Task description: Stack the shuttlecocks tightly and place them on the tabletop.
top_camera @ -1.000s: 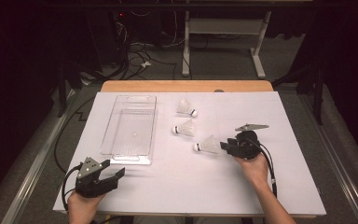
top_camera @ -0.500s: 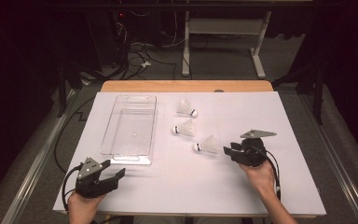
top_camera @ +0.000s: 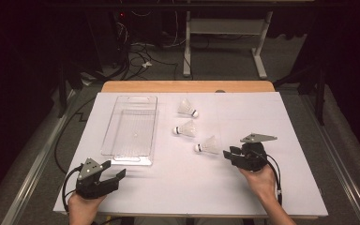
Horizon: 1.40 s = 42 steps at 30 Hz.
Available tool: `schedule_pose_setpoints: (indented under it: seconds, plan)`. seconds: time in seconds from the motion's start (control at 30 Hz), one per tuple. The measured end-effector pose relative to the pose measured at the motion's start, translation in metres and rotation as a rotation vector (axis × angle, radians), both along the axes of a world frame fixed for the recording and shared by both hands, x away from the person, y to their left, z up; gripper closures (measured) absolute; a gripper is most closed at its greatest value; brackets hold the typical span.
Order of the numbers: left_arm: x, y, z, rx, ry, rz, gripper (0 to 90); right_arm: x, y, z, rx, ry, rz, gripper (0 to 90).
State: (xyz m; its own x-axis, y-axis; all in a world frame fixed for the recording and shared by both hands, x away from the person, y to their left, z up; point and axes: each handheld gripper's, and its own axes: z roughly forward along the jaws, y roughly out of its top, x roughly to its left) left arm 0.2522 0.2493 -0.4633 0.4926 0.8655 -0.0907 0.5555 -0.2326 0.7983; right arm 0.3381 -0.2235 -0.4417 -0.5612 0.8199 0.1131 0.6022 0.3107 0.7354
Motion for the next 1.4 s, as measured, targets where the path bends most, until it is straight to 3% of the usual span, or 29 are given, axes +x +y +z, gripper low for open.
schedule_pose_setpoints:
  seconds: [0.43,1.1,1.4]
  plan:
    - [0.000,0.000,0.000,0.002,0.000,0.000,34.2,-0.001,0.014,0.001,-0.007,0.006,0.043,64.1]
    - [0.000,0.000,0.000,0.000,0.003,-0.001,33.9,0.018,0.033,-0.007,-0.030,0.036,0.050,70.8]
    - [0.001,0.000,0.000,0.002,0.005,-0.001,33.9,0.021,0.035,-0.008,-0.003,0.031,0.066,72.9]
